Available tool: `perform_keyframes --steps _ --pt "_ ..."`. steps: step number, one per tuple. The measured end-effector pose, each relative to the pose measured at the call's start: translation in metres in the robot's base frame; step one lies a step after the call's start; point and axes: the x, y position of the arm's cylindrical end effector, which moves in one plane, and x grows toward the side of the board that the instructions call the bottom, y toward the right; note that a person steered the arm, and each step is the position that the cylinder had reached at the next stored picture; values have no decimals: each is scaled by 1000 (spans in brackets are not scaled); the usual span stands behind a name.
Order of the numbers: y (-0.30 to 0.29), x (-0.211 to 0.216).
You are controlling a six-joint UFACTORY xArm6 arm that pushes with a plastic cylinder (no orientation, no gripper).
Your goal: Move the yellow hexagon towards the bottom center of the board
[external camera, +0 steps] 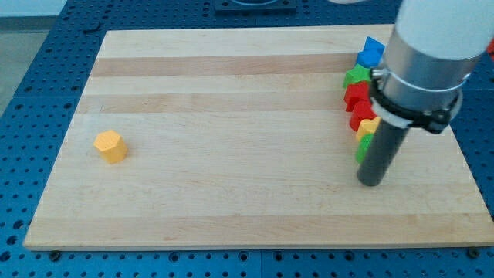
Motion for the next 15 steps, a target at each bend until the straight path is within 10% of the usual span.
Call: perform_keyframes --steps 7,11,15 --pt "-198 -163" --pt "-415 -133" --pt "-402 -56"
